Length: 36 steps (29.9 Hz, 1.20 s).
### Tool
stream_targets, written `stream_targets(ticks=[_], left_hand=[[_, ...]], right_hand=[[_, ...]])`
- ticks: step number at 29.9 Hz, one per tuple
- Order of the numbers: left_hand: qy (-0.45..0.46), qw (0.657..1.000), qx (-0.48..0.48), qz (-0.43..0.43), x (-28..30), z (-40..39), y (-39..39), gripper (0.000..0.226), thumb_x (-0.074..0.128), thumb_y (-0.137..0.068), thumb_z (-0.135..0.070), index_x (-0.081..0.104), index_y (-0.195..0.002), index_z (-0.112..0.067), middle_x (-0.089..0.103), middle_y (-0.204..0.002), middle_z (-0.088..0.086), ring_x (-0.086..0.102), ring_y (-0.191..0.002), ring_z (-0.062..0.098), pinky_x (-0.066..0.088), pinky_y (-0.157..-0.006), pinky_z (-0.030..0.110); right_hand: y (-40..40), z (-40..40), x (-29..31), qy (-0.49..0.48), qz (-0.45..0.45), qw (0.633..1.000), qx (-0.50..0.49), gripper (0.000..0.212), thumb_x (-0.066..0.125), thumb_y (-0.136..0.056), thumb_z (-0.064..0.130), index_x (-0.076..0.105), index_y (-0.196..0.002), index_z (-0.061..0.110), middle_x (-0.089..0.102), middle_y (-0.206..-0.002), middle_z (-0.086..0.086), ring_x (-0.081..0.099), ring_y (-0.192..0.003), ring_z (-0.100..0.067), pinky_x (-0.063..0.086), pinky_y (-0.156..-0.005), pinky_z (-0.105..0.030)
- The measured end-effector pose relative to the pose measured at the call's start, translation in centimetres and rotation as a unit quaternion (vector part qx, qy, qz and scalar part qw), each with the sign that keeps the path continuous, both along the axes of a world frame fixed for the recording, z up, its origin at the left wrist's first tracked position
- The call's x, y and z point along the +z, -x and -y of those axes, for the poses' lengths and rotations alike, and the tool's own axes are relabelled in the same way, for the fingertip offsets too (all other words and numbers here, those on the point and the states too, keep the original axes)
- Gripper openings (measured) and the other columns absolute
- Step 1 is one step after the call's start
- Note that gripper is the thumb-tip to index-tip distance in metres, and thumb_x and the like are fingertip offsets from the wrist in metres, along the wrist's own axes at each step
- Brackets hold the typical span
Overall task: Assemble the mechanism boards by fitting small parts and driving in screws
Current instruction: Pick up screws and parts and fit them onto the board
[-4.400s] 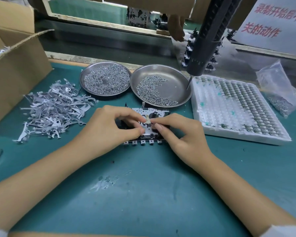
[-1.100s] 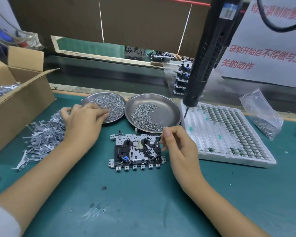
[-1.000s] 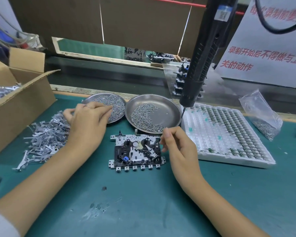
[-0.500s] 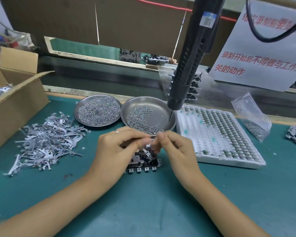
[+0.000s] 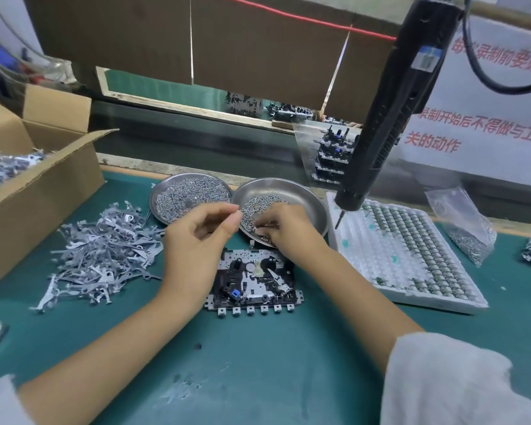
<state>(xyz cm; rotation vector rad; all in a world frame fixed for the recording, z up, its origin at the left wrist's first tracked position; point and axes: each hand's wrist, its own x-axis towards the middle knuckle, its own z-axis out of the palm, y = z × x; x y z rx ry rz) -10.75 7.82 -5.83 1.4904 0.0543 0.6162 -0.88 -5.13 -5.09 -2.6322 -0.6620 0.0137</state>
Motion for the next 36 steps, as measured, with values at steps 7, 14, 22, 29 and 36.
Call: stream_targets(ticks=[7,14,22,29,36], left_hand=[[-0.02,0.999,-0.029,-0.009,-0.4,0.7,0.4,0.016,0.074,-0.078,-0.008,0.071,-0.081,-0.024,0.073,-0.077,-0.012,0.066,-0.071,0.0,0.048,-0.066,0.01],[-0.034,0.998,-0.044,-0.021,-0.5,1.1,0.6,0.015,0.077,-0.074,-0.009,0.072,-0.079,-0.022,0.073,-0.075,-0.009,0.066,-0.07,0.003,0.049,-0.069,0.012],[-0.056,0.996,-0.06,-0.02,-0.5,1.3,1.0,0.014,0.078,-0.073,-0.012,0.073,-0.079,-0.025,0.073,-0.077,-0.009,0.067,-0.073,0.005,0.049,-0.068,0.011],[-0.048,0.993,-0.112,-0.002,-0.3,2.1,1.6,0.012,0.075,-0.074,-0.014,0.073,-0.077,-0.025,0.072,-0.077,-0.005,0.066,-0.07,0.006,0.049,-0.065,0.013],[-0.009,0.991,-0.134,-0.009,-0.1,2.4,1.8,0.008,0.074,-0.067,-0.021,0.073,-0.074,-0.024,0.073,-0.076,-0.001,0.067,-0.07,0.008,0.05,-0.063,0.014]], right_hand=[[0.9,1.2,0.2,-0.113,0.04,0.992,-0.049,0.01,0.069,-0.085,0.015,0.076,-0.093,0.014,0.073,-0.088,-0.002,0.061,-0.08,-0.013,0.048,-0.078,-0.028],[0.9,2.3,0.1,-0.206,0.004,0.974,-0.089,0.017,0.075,-0.079,0.012,0.075,-0.095,0.007,0.073,-0.093,-0.004,0.064,-0.086,-0.013,0.048,-0.084,-0.022],[4.1,4.0,0.6,-0.443,-0.115,0.888,-0.042,0.014,0.067,-0.085,0.007,0.071,-0.073,0.012,0.065,-0.064,0.002,0.058,-0.061,-0.006,0.05,-0.062,-0.017],[7.9,3.7,-0.3,-0.601,-0.316,0.734,-0.01,0.014,0.064,-0.075,0.018,0.069,-0.079,0.006,0.064,-0.066,-0.001,0.056,-0.058,-0.007,0.052,-0.068,-0.019],[8.8,2.9,-0.1,-0.667,-0.358,0.653,0.025,0.016,0.058,-0.079,0.015,0.07,-0.071,0.009,0.062,-0.067,-0.002,0.057,-0.064,-0.007,0.051,-0.069,-0.016]])
